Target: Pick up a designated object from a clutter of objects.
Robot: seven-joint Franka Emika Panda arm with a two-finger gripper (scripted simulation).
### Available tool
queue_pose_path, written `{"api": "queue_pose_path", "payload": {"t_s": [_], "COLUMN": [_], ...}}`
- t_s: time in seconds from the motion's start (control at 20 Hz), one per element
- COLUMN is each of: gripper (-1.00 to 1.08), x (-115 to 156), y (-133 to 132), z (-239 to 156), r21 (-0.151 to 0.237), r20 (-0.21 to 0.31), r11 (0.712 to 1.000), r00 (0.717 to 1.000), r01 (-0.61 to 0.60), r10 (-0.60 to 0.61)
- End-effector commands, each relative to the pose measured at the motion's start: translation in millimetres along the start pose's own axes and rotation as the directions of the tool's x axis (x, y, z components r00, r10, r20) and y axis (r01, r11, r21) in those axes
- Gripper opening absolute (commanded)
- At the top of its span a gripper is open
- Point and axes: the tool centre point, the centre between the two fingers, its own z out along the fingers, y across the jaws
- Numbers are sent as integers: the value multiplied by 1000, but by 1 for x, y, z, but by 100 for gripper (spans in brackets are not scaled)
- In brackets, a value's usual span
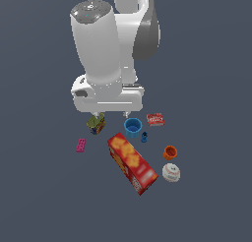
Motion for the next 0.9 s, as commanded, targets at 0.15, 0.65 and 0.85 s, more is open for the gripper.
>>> {"api": "queue_pose_path", "payload": {"t_s": [0.15,0.65,0.85], "gripper": [100,100,100], "x": [11,5,-2], "y": [55,147,168], "z": [55,151,175], "r21": [-12,-30,-33], "r20": [1,5,7], "r11": [1000,1000,999], "r00": [1000,1000,1000], "r01": [-3,-1,0], "r10": [3,2,0]}}
